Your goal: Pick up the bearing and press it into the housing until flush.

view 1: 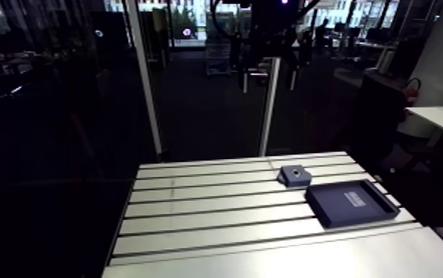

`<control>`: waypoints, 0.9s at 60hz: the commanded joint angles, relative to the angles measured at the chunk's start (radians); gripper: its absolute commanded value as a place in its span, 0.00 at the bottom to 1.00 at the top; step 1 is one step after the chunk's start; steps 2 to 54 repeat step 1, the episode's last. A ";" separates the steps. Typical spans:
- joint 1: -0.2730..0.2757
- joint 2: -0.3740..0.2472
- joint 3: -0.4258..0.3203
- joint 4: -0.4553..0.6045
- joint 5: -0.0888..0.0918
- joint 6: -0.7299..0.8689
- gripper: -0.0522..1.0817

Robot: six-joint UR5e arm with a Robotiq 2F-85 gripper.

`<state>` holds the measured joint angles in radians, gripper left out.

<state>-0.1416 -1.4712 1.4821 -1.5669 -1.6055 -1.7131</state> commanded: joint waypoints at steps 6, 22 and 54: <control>0.000 0.004 0.002 -0.001 0.000 0.001 0.06; 0.000 0.004 0.002 -0.001 0.000 0.001 0.06; 0.000 0.004 0.002 -0.001 0.000 0.001 0.06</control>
